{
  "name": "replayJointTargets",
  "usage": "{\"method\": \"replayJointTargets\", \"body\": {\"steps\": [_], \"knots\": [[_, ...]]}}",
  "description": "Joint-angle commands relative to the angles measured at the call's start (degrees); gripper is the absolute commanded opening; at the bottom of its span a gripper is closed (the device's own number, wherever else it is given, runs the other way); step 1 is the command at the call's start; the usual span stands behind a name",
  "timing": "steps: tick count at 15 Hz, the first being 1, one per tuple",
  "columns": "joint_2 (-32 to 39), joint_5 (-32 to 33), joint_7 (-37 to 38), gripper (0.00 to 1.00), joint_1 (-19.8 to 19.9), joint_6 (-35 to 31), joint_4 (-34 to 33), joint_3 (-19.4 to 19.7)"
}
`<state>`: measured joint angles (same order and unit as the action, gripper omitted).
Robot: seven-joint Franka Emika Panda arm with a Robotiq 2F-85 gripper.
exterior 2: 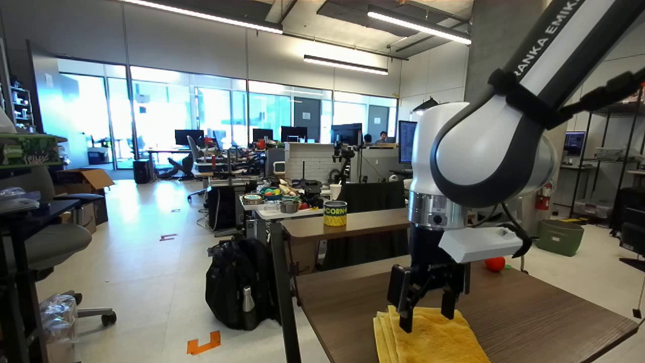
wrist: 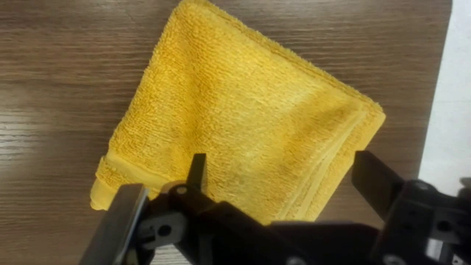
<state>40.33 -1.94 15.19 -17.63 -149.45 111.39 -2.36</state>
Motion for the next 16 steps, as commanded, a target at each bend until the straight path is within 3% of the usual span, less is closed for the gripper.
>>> {"method": "replayJointTargets", "body": {"steps": [1,4,6,7,12,16], "knots": [[5.31,1.5,1.04,1.0,-0.14,-3.06,-3.4,1.44],[9.71,1.48,0.74,1.0,-0.15,-5.4,-6.55,2.53],[11.92,0.74,-1.9,1.0,1.31,-9.03,-8.41,0.83],[9.47,0.57,-0.36,1.0,0.48,-6.65,-5.55,1.84],[10.73,0.73,-0.89,1.0,0.17,-7.29,-7.6,1.74],[17.42,-0.1,5.39,1.0,-0.46,-4.47,-14.89,6.18]]}}
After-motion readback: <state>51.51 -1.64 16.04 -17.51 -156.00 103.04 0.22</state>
